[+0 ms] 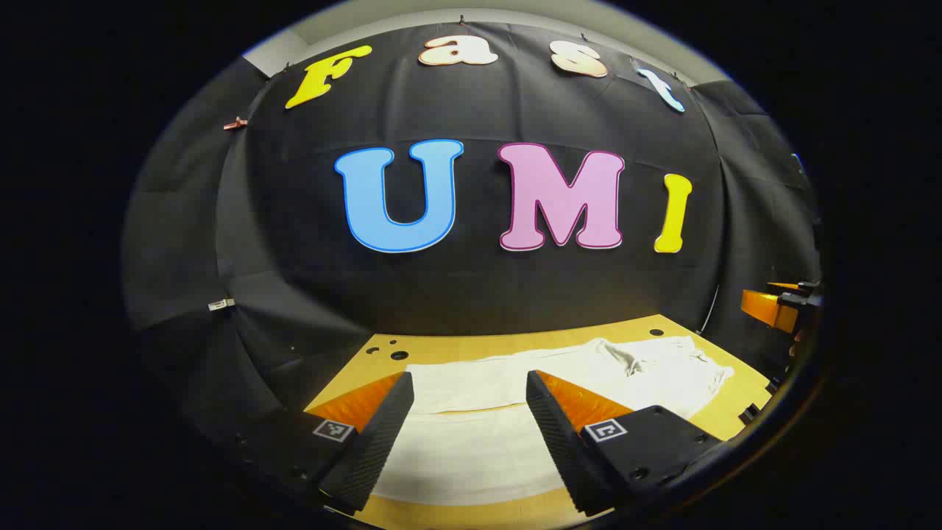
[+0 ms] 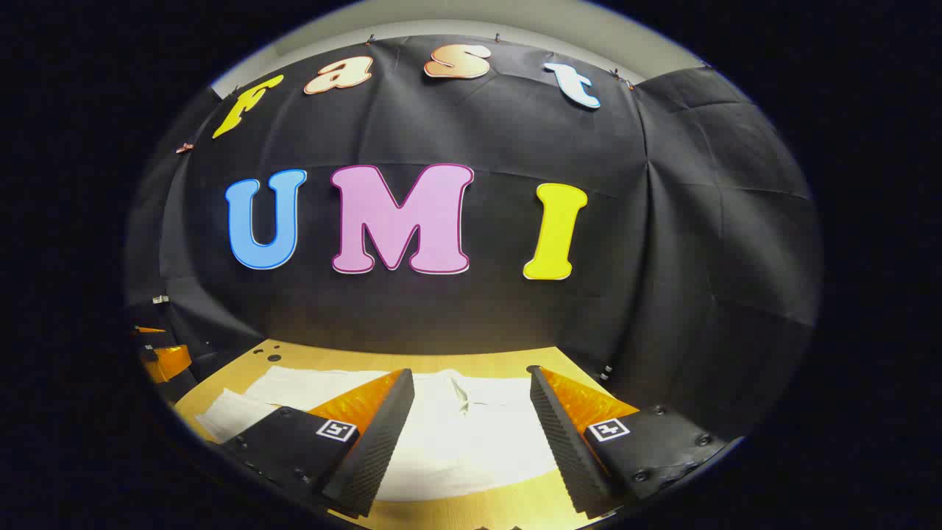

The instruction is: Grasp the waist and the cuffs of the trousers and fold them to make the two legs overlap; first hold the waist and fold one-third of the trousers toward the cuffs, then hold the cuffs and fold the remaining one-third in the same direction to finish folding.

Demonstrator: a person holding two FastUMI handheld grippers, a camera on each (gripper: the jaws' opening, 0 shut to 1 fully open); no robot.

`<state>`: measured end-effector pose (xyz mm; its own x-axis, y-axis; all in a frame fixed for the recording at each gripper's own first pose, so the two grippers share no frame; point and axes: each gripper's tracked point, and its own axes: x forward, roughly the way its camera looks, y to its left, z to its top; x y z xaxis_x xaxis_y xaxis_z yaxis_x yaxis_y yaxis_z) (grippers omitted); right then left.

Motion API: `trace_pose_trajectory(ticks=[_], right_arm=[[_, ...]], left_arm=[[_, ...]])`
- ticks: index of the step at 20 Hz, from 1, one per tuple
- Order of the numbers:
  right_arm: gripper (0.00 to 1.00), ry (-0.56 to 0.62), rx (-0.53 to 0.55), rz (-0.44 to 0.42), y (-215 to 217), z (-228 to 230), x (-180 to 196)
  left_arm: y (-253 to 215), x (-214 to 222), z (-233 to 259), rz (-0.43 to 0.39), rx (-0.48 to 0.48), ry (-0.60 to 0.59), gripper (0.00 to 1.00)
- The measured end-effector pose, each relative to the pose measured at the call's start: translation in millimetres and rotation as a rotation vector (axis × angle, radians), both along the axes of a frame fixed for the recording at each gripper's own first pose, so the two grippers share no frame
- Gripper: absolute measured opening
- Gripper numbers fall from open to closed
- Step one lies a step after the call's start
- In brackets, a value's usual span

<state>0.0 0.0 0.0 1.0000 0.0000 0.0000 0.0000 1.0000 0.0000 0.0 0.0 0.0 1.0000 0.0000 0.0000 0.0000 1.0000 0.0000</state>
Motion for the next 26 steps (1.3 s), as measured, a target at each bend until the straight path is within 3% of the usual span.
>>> trace_pose_trajectory(ticks=[7, 13, 16, 22, 24, 26], right_arm=[[0.98, 0.074, -0.041, 0.031, -11, -21, 8], [0.98, 0.077, -0.085, 0.125, -19, -34, 35], [0.98, 0.057, -0.113, 0.177, -25, -45, 49], [0.98, 0.100, -0.181, 0.182, -57, -68, 61], [0.98, 0.120, -0.230, 0.198, -69, -78, 66], [0.98, 0.127, -0.375, 0.254, -90, -89, 71]], left_arm=[[-5, -5, -16, 0.022, 0.005, 0.043, 0.98], [-13, 1, -26, 0.109, -0.019, 0.054, 0.98], [-20, 8, -45, 0.162, 0.013, 0.060, 0.98], [-57, 14, -60, 0.135, -0.007, 0.089, 0.98], [-65, 17, -65, 0.125, 0.015, 0.098, 0.98], [-79, 22, -72, 0.107, 0.022, 0.122, 0.98]])
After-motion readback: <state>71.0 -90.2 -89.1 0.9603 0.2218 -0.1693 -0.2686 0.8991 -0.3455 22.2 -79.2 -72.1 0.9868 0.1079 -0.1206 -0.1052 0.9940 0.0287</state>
